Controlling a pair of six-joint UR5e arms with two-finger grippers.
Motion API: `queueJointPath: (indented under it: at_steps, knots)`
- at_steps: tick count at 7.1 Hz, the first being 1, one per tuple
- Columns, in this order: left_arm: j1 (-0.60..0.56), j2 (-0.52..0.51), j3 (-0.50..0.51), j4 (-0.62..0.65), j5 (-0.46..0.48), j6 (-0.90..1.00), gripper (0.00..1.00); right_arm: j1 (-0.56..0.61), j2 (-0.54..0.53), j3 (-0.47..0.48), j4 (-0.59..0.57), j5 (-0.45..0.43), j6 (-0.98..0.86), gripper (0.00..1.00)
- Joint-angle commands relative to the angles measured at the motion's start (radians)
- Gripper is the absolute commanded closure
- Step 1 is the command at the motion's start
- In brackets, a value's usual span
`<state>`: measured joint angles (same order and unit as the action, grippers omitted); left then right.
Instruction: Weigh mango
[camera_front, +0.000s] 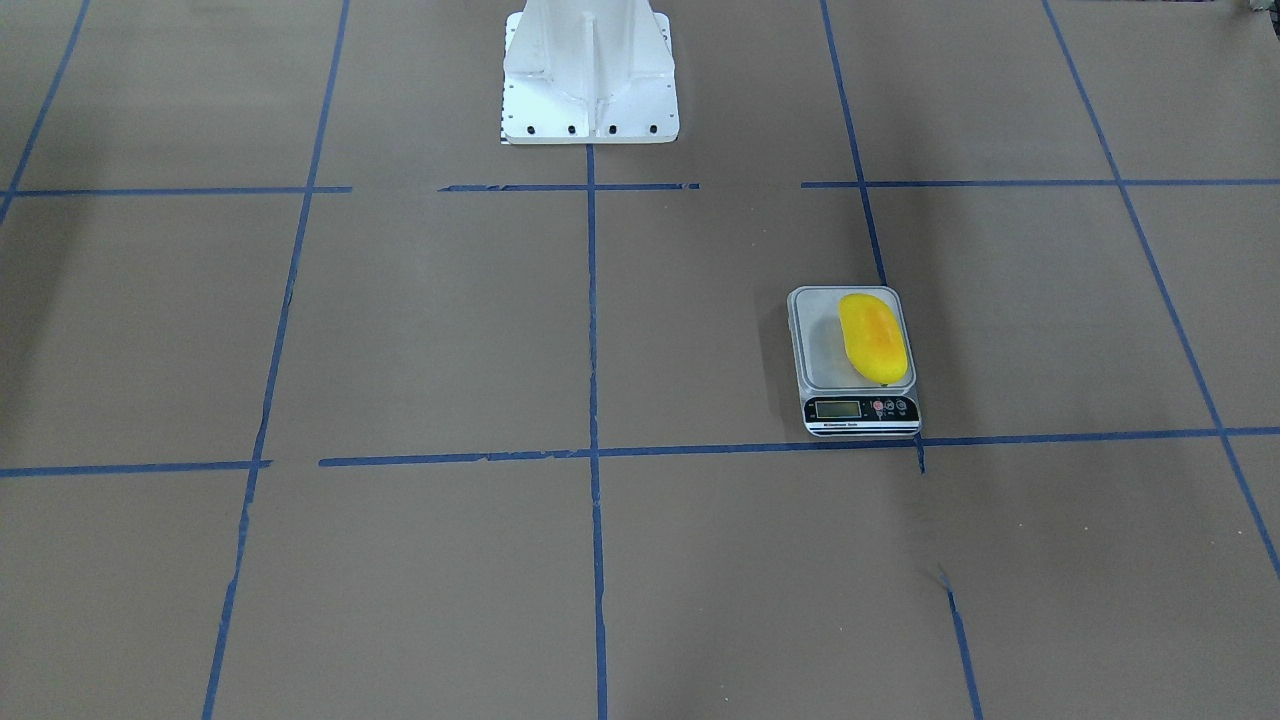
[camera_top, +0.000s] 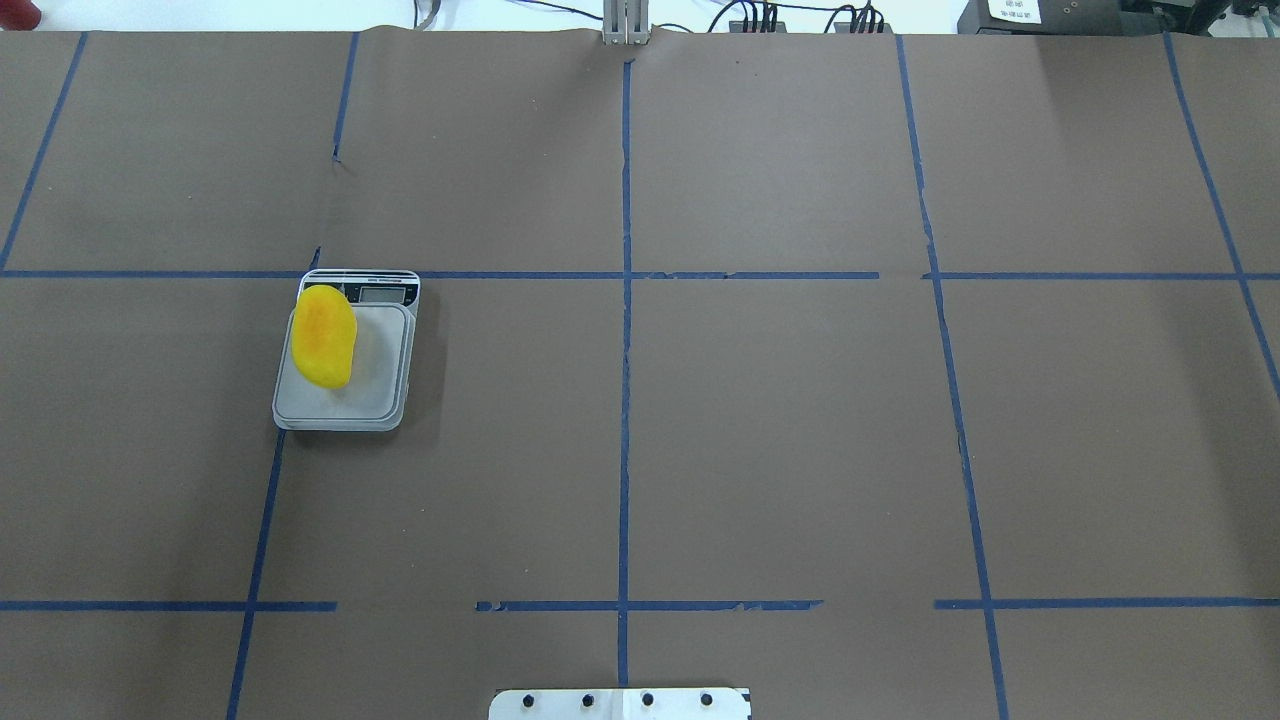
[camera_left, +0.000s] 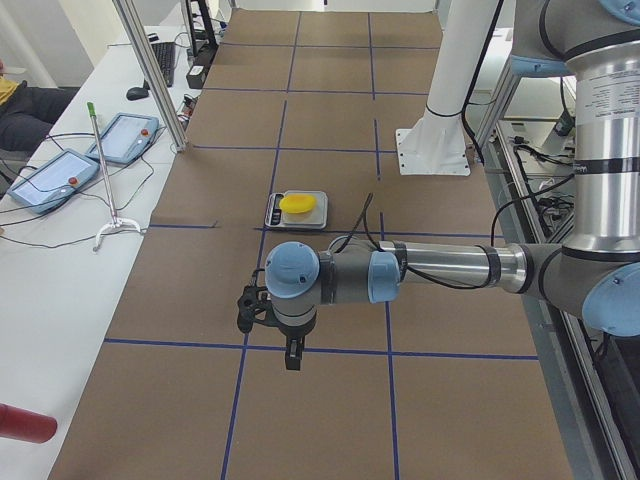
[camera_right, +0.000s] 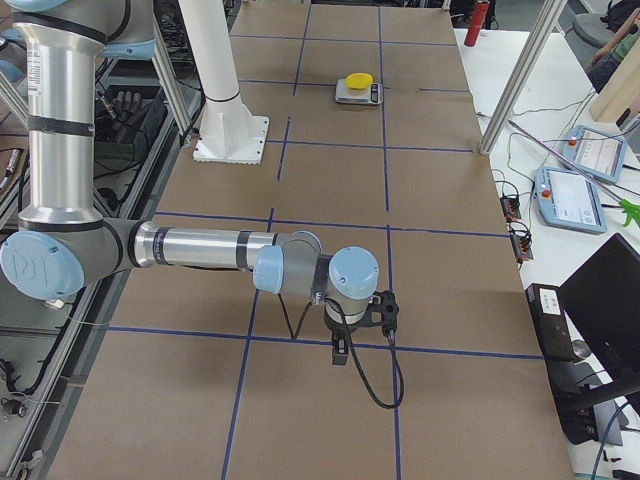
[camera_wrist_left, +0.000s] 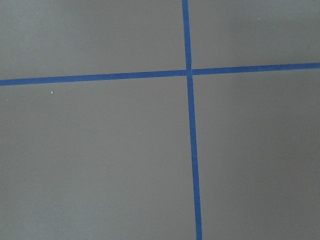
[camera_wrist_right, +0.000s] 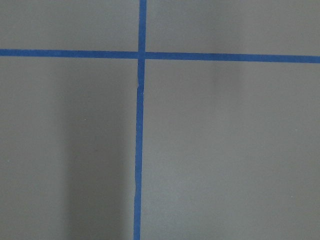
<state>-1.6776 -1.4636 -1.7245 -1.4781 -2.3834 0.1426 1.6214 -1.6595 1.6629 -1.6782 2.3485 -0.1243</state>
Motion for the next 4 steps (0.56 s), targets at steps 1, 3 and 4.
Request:
queueJointPath:
  at_steps: [1, 3, 4]
  knots:
    - [-0.001, -0.001, 0.000, -0.001, 0.000, 0.000, 0.00, 0.000, 0.000, 0.000, 0.000, 0.000, 0.000, 0.00]
    - [-0.001, -0.004, 0.006, -0.007, 0.001, 0.000, 0.00, 0.000, 0.001, 0.000, 0.000, 0.000, 0.000, 0.00]
    - [-0.001, -0.020, 0.008, -0.005, 0.003, 0.000, 0.00, 0.000, 0.001, 0.000, 0.000, 0.000, 0.000, 0.00]
